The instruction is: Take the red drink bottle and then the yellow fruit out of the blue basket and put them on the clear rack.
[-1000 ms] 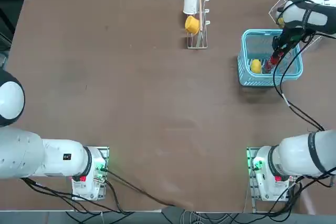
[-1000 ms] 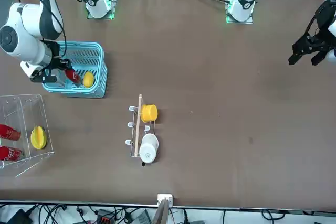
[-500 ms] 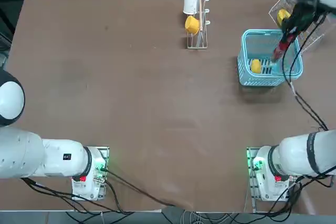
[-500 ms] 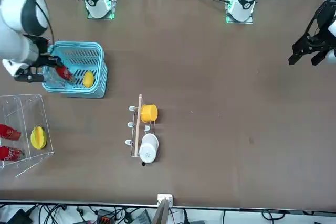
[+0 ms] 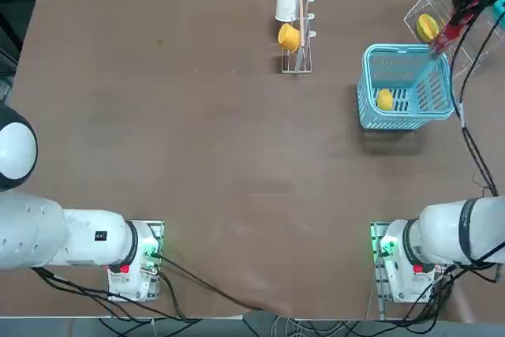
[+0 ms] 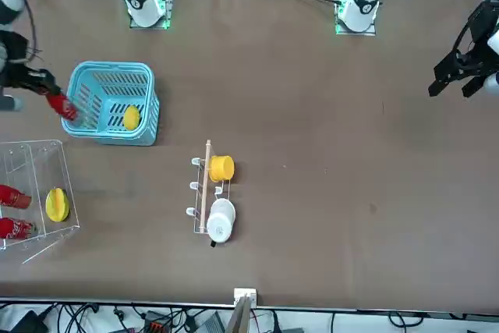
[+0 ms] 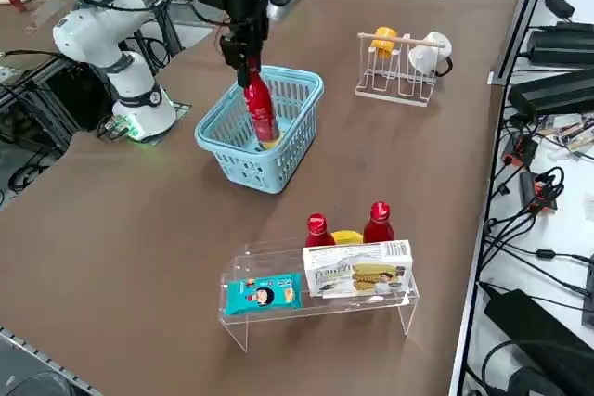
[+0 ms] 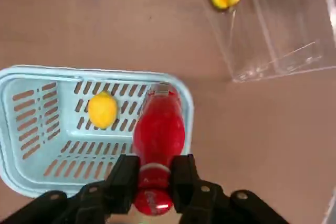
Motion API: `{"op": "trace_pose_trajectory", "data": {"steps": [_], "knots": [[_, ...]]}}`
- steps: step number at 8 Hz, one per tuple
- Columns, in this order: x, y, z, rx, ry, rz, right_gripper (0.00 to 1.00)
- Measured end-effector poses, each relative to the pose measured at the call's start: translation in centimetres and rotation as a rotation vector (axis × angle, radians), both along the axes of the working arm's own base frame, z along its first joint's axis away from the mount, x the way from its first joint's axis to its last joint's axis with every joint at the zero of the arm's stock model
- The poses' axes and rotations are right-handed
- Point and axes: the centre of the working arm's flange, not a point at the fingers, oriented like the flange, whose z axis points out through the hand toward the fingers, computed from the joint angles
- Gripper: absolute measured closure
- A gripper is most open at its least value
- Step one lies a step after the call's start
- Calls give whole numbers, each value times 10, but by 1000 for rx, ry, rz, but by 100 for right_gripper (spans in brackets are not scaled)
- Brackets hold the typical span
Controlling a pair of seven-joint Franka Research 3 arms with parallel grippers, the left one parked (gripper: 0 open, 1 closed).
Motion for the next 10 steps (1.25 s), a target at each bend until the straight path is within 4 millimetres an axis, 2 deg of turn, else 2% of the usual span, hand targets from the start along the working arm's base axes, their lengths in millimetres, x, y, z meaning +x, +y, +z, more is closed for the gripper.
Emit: {"op": "trace_pose_trajectory", "data": {"steps": [2, 3, 6, 10], "knots": [[1, -45, 17, 12, -22, 72, 62], [5, -66, 16, 19, -18, 129, 62], [30, -142, -15, 49, 15, 319, 62], [71, -205, -52, 6, -36, 581, 62]]}}
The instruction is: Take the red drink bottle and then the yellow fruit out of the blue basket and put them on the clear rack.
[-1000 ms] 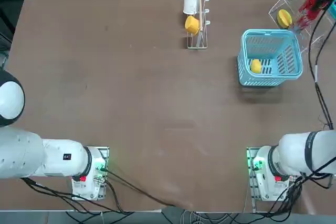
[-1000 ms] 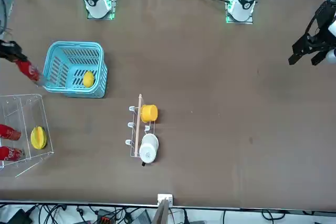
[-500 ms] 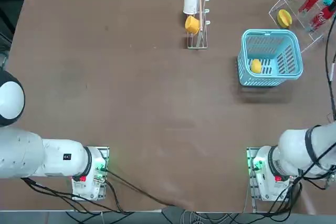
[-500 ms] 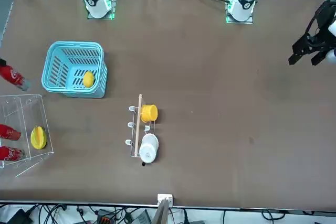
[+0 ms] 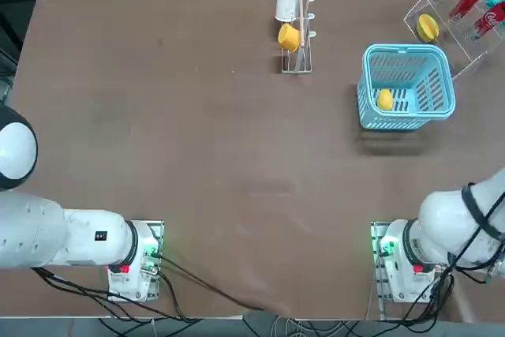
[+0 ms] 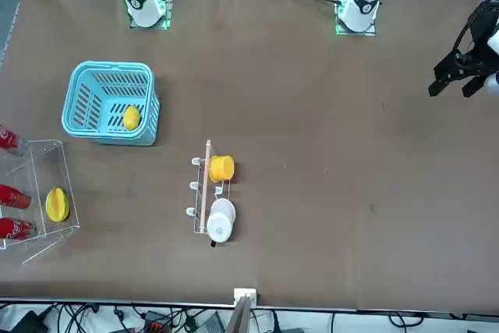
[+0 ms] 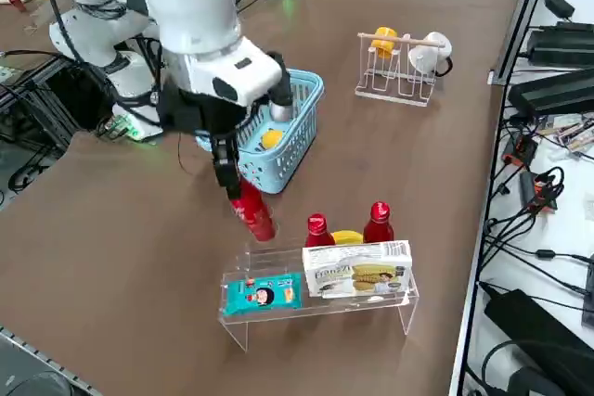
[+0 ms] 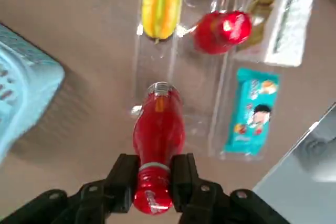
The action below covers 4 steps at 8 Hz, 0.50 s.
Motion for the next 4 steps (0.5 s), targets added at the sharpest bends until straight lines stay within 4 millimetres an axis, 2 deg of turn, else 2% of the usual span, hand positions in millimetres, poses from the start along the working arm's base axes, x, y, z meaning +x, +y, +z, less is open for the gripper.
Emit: {"op": "trace_pose_trajectory", "data": {"steps": [2, 4], "knots": [[8, -18, -21, -16, -18, 71, 62], [6, -31, -40, -7, 0, 81, 62]]}}
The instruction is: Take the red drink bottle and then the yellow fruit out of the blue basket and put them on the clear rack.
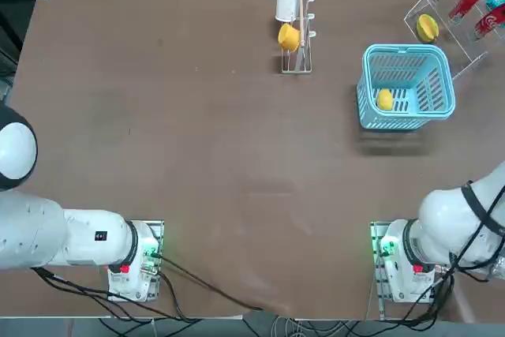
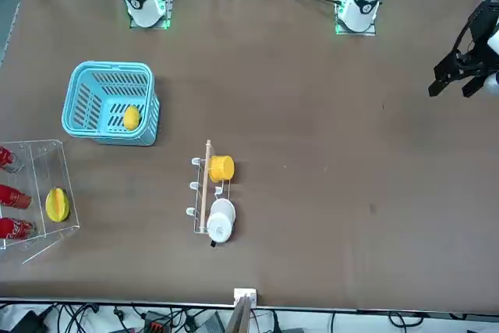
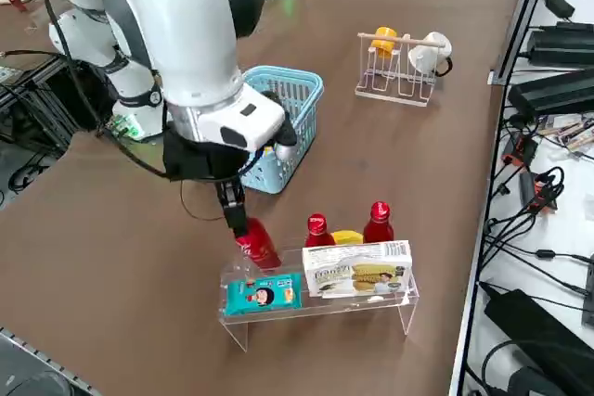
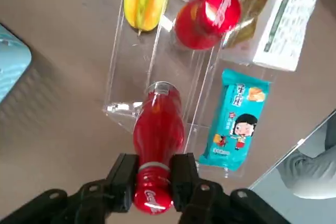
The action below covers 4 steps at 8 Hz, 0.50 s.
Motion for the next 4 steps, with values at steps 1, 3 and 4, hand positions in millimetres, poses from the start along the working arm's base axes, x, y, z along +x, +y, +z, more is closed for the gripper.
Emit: {"op": "trace_pose_trajectory", "data": {"steps": [1, 3, 4], "knots": [[-1, -5, -8, 4, 8, -5, 62], [-2, -11, -17, 7, 16, -11, 62], [-2, -11, -20, 9, 19, -11, 62]]}}
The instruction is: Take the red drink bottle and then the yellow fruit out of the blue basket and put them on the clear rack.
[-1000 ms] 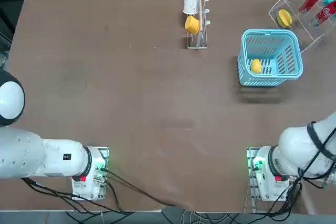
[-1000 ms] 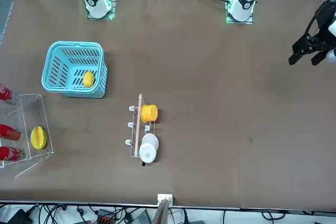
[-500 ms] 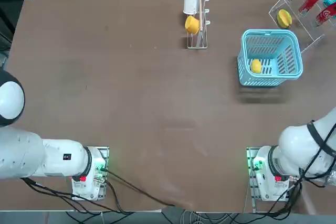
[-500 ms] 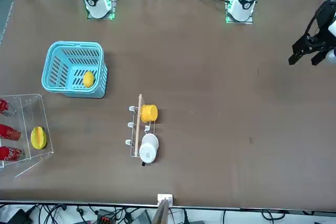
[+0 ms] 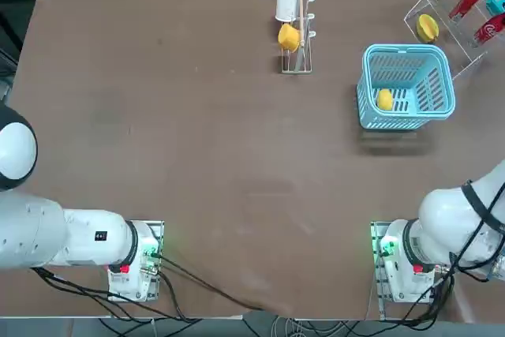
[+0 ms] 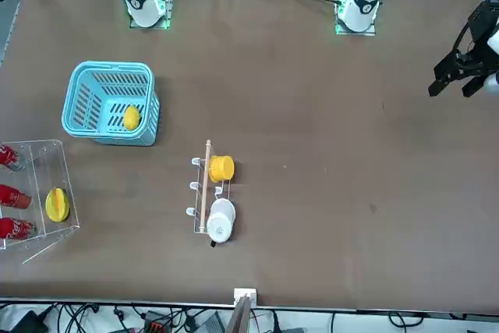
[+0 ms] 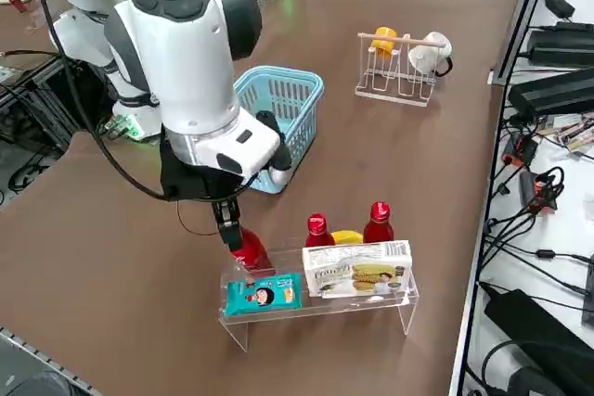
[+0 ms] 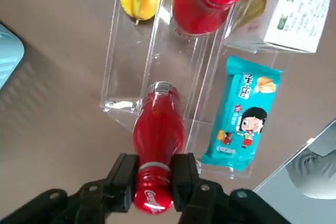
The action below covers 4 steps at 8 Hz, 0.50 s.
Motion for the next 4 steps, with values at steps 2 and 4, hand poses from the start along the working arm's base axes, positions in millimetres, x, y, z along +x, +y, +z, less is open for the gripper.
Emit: {"op": "trace_pose_trajectory", "data": {"steps": [2, 4], "knots": [[3, 1, -2, -2, -8, 5, 60], [7, 2, 3, -11, -27, 10, 29]]}}
